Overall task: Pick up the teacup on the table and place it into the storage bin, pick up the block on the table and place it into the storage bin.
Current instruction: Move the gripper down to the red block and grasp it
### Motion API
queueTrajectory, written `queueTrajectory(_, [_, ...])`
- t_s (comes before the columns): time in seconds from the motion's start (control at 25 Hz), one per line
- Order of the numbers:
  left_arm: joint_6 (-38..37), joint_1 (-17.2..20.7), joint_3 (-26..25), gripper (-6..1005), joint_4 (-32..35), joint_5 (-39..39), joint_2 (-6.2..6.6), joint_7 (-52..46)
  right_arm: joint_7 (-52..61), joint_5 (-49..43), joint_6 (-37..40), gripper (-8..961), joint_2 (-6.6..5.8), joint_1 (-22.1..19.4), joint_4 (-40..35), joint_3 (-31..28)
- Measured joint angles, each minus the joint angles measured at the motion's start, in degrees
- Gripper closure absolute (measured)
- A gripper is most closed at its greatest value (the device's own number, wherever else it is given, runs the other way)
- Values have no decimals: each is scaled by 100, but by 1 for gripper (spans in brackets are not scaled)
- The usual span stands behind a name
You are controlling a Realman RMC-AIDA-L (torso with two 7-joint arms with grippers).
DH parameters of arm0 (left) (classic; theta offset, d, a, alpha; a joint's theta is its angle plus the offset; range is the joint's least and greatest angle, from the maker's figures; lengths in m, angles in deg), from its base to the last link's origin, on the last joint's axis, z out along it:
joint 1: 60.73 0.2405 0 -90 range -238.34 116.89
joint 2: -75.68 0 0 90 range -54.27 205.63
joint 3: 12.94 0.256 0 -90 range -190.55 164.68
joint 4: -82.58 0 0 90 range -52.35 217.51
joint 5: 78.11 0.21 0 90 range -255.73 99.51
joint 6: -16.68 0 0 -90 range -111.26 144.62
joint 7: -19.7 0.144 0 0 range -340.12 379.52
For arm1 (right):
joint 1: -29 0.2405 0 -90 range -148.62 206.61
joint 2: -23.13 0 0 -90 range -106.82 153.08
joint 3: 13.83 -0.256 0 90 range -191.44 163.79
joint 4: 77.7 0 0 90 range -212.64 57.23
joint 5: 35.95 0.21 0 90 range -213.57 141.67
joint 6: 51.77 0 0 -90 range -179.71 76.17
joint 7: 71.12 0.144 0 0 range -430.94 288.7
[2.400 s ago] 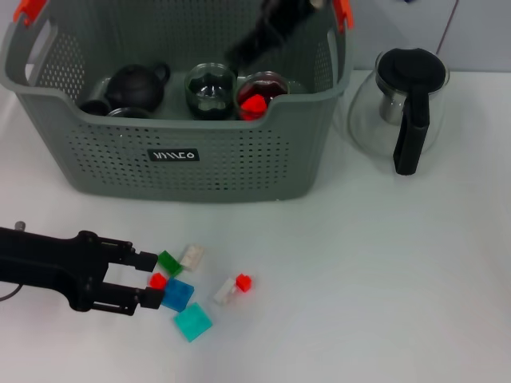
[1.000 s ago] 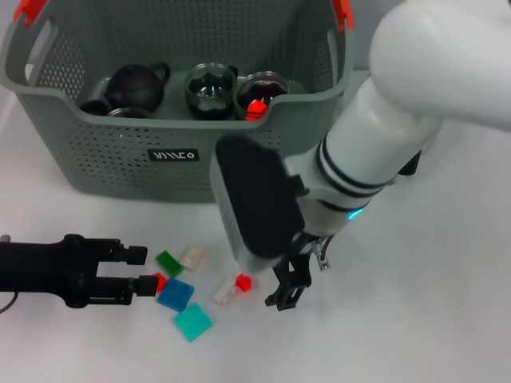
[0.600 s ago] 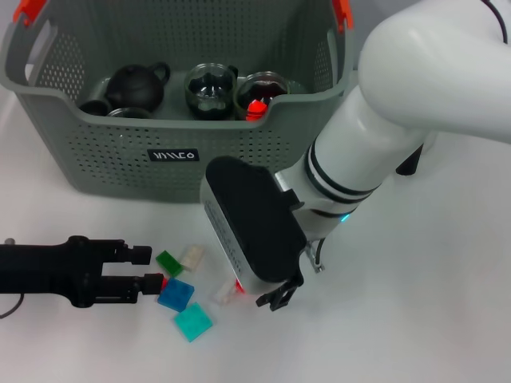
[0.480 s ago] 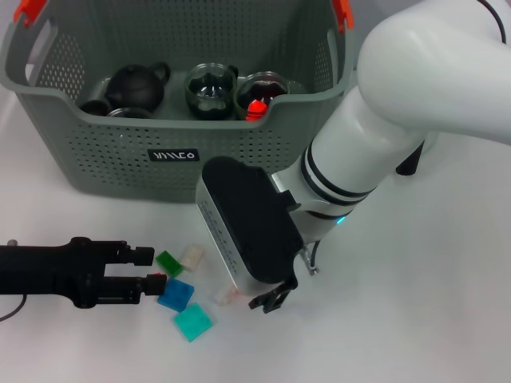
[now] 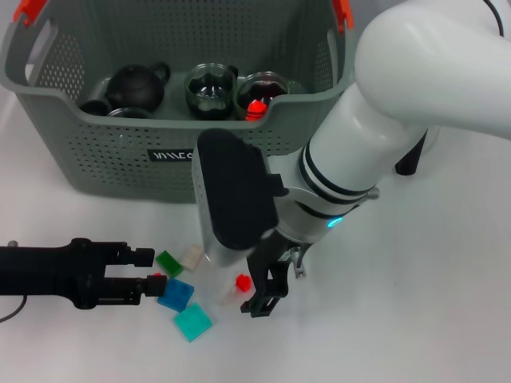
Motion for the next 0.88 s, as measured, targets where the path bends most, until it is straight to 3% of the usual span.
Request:
queueTrajectory(0.24, [0,0,20,316,-15,9,15,45,614,-6,99,99,10,62,76,25])
queueTrajectory(0.56, [56,0,-15,323,10,11,18,110,-494,-3,100,98,-9,-19,253,67])
queueTrajectory(0.88, [217,1,-335,323,17,-9,-146,-4,-1518,-17,17,98,-5,182,532,60])
